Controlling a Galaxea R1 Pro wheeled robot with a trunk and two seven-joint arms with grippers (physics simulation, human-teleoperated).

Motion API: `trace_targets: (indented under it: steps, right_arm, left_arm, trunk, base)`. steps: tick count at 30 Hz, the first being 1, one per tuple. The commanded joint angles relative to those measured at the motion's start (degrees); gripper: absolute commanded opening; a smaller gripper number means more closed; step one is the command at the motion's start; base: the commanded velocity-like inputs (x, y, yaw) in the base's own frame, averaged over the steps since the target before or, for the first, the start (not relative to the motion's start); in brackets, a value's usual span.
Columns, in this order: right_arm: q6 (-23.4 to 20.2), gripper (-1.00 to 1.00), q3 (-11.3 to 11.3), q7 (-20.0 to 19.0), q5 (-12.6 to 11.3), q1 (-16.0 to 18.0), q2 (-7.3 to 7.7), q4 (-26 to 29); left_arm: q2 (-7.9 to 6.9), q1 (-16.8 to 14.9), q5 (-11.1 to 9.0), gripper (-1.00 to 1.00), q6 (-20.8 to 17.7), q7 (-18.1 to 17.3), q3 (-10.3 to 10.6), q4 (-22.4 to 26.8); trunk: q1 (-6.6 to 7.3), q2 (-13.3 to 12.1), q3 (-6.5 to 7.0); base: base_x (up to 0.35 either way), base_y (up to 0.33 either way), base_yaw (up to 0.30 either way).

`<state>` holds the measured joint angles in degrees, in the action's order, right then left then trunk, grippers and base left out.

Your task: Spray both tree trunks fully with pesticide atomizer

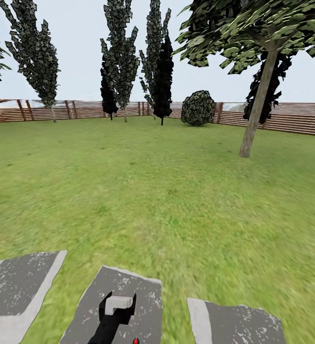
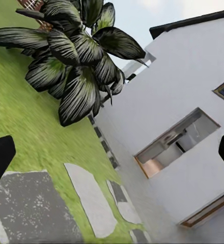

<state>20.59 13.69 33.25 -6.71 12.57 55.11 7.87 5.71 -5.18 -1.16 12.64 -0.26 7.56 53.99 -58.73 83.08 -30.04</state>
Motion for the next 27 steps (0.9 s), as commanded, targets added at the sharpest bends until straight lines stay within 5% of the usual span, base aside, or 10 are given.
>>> trace_targets:
  steps: [1, 27]
  right_arm:
    - [0.0, 1.0, 0.1, 0.0, 0.0, 0.0, -0.07, 0.0]
    - [0.1, 1.0, -0.9, 0.6, 0.2, 0.0, -0.17, -1.1]
  left_arm:
    - [0.0, 0.0, 0.0, 1.0, 0.0, 0.0, 0.0, 0.0]
    - [-0.26, 0.0, 0.1, 1.0, 0.1, -0.1, -0.1, -0.5]
  trunk:
    - [0.0, 0.0, 0.0]
    - [0.0, 0.0, -1.13]
  base:
    - [0.0, 0.0, 0.0]
    - [0.064, 0.0, 0.0]
